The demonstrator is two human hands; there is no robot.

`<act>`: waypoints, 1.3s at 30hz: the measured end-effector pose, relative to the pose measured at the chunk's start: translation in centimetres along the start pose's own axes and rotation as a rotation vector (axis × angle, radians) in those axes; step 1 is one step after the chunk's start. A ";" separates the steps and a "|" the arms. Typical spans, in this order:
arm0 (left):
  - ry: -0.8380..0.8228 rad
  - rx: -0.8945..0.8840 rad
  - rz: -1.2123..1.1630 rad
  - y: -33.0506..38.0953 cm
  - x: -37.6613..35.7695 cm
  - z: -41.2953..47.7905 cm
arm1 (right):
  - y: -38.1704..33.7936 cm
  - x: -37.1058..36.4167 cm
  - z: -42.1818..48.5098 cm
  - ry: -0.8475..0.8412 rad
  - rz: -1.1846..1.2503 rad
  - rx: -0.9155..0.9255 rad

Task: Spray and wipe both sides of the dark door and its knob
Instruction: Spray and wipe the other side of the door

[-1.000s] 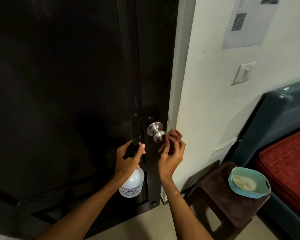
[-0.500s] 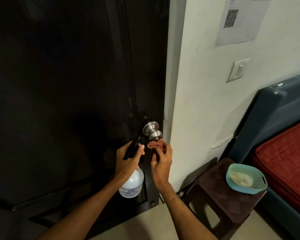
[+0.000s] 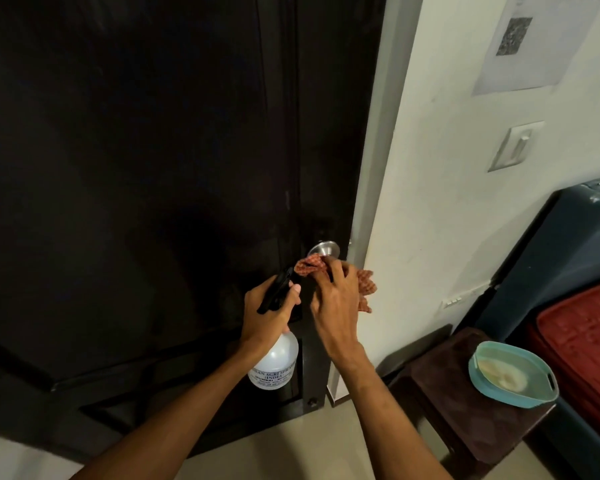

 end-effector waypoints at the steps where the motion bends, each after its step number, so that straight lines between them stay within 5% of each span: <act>1: 0.003 0.003 0.001 -0.1 0.2 -0.1 | -0.1 0.2 0.8 -0.023 -0.064 0.025; 6: 0.010 0.023 -0.005 -0.8 0.5 -0.2 | 4.7 -0.4 5.0 -0.246 0.066 -0.193; 16: 0.025 0.036 0.012 -1.3 0.7 -1.3 | 7.1 -3.7 -4.3 -0.088 1.711 -1.406; 23: 0.041 0.013 0.016 -1.9 2.1 -1.8 | 4.1 -4.0 -5.8 0.232 1.950 -1.459; 26: 0.051 0.024 -0.009 -2.1 2.9 -1.7 | 4.2 -1.6 -5.9 0.366 1.618 -1.256; 29: 0.065 0.037 -0.031 -2.6 3.8 -1.5 | 3.7 1.8 -2.7 0.385 0.986 -0.769; 34: 0.086 0.050 -0.038 -3.3 4.3 -1.8 | -0.9 -1.1 0.5 -0.086 -0.039 -0.046; 39: 0.068 0.058 -0.038 -3.6 3.1 -2.4 | 0.1 -2.9 -3.7 -0.204 -0.175 0.097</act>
Point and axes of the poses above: each hand's wrist, its own z-axis towards the middle knuckle, its own x-axis out of the back of the hand, y = z × x, the point moved 7 cm from there along z, towards the middle knuckle, and after that the axes turned 4 degrees about z, right-handed, at the moved point
